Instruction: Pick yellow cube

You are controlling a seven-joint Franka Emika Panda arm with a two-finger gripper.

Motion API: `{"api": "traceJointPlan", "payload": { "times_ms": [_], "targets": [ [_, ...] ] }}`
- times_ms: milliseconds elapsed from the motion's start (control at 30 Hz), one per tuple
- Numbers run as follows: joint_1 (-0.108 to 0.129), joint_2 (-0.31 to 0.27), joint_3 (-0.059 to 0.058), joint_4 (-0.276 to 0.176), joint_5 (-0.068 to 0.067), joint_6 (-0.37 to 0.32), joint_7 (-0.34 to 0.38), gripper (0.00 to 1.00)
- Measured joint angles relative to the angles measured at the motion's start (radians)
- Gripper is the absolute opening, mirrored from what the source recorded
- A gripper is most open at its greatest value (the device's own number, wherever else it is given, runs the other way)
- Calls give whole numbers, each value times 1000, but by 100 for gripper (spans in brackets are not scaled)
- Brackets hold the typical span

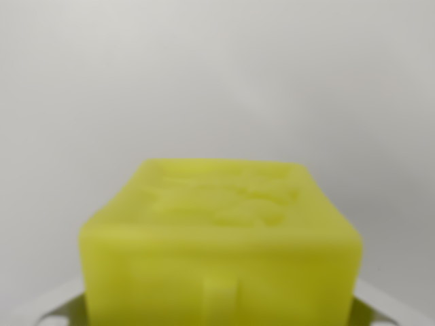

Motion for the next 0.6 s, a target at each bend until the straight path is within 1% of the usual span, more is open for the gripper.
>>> {"api": "traceJointPlan", "payload": {
  "times_ms": [600],
  "targets": [
    [0, -67, 0, 33, -6, -100, 4, 0]
  ]
}}
